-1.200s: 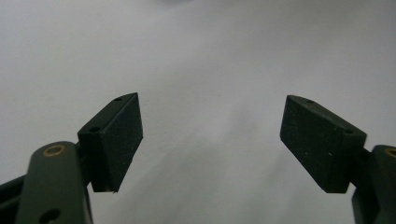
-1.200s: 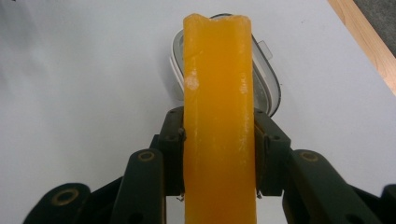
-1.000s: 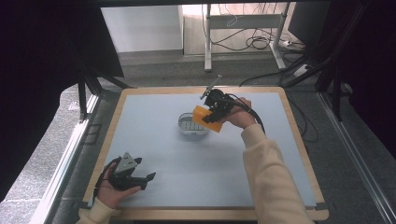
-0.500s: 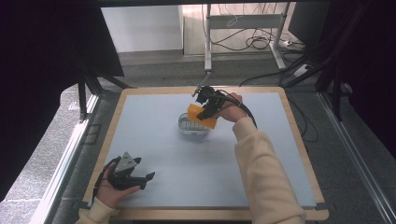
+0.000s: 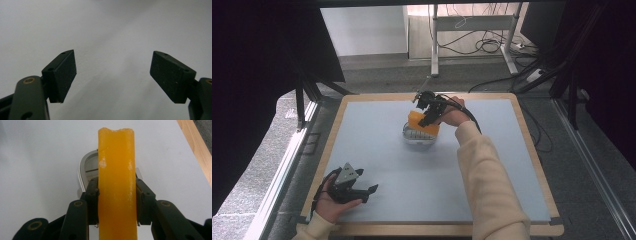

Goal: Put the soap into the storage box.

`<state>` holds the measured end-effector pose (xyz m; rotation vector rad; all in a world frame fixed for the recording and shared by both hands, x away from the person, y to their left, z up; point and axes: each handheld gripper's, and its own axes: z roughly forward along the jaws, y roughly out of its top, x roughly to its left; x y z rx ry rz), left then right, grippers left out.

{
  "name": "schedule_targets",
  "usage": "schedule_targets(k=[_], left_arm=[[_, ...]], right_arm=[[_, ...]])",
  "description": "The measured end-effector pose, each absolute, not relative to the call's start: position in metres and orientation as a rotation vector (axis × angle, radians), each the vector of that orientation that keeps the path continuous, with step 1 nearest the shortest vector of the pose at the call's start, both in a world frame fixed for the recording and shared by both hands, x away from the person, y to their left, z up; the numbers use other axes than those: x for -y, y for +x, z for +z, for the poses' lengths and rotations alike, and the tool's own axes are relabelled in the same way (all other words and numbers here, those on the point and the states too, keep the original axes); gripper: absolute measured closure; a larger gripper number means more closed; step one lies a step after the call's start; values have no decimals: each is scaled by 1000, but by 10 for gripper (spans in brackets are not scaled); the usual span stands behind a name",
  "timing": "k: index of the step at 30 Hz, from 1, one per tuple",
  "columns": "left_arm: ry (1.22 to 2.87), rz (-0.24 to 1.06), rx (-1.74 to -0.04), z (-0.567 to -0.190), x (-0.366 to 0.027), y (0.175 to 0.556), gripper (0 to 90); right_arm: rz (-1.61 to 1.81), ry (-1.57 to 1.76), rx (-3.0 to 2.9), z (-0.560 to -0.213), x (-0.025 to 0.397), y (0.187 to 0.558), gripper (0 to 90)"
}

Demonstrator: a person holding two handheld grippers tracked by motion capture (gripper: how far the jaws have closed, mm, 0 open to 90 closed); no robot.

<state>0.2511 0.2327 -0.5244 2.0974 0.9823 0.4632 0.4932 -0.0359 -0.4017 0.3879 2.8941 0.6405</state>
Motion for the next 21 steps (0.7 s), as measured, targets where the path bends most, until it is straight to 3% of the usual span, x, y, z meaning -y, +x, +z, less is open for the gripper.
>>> schedule_targets(k=[21], left_arm=[[2097, 462, -991, -525, -235, 251, 208]], right_arm=[[567, 316, -2951, -423, 18, 508, 616]])
